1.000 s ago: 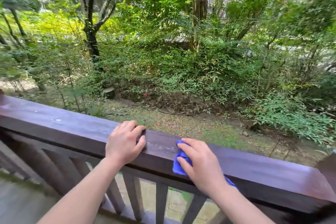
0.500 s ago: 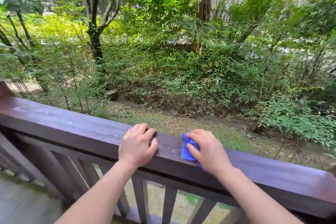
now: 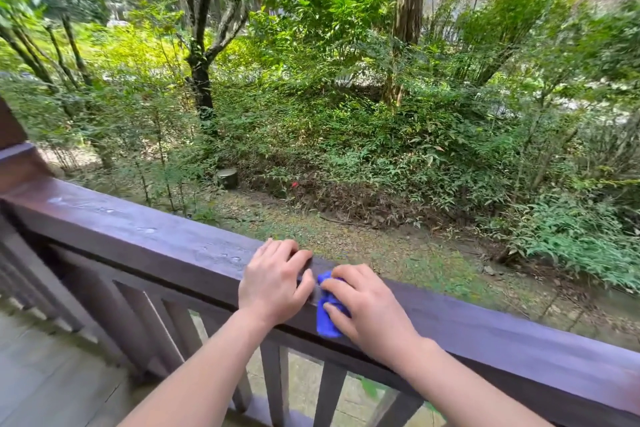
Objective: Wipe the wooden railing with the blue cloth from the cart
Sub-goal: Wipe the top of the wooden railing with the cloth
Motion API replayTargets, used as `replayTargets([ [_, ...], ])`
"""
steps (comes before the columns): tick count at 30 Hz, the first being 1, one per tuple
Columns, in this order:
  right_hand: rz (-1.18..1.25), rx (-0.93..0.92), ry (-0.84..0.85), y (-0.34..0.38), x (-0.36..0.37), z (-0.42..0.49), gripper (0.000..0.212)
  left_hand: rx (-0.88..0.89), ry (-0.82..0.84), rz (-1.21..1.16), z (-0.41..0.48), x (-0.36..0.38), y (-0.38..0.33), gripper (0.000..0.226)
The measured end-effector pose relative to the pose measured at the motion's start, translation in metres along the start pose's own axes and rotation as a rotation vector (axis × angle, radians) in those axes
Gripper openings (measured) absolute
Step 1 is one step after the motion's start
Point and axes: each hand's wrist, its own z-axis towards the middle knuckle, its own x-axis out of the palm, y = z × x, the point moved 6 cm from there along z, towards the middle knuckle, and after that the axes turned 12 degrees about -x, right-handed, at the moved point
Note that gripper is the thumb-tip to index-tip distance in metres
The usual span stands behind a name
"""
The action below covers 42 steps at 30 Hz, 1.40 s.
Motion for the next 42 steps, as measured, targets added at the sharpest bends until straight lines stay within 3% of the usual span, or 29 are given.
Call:
replayTargets([
  [2,-0.01,-0.048,0.024,-0.008,-0.001,0.005,0.024,0.0,-0.003,0.007,0.001,0.0,-0.001,0.035],
  [6,-0.036,0.095,-0.028,-0.028,0.005,0.029,0.018,0.002,0.059,-0.036,-0.003,0.001,-0.001,0.036],
  [10,0.049,-0.147,0.028,-0.008,0.014,0.033,0.017,-0.009,0.082,-0.147,0.004,-0.01,0.004,0.035],
  [12,0.058,-0.102,-0.003,-0.027,0.01,0.04,0.022,0.012,0.043,-0.135,0.005,-0.022,0.014,0.034],
  [15,0.05,-0.004,-0.046,-0.032,0.015,0.049,0.023,0.006,-0.011,-0.05,0.006,-0.037,0.053,0.035],
  [19,0.073,-0.192,0.027,0.011,0.031,0.058,0.025,-0.124,-0.018,0.057,0.027,-0.051,0.132,0.039],
  [24,0.036,0.107,-0.095,-0.01,0.041,0.087,0.028,-0.128,0.037,0.081,0.044,-0.048,0.168,0.045],
  [29,0.014,0.011,-0.033,0.03,0.061,0.108,0.029,-0.114,0.023,0.016,0.046,-0.044,0.173,0.042],
  [34,-0.067,0.3,-0.167,0.013,0.057,0.118,0.027,-0.083,0.029,0.017,0.049,-0.038,0.179,0.04],
  [39,0.032,0.01,-0.038,0.068,0.081,0.137,0.025,-0.048,-0.034,0.005,0.048,-0.044,0.177,0.036],
  [42,-0.026,0.235,-0.128,0.026,0.067,0.136,0.027,-0.052,-0.023,-0.001,0.048,-0.044,0.178,0.036],
])
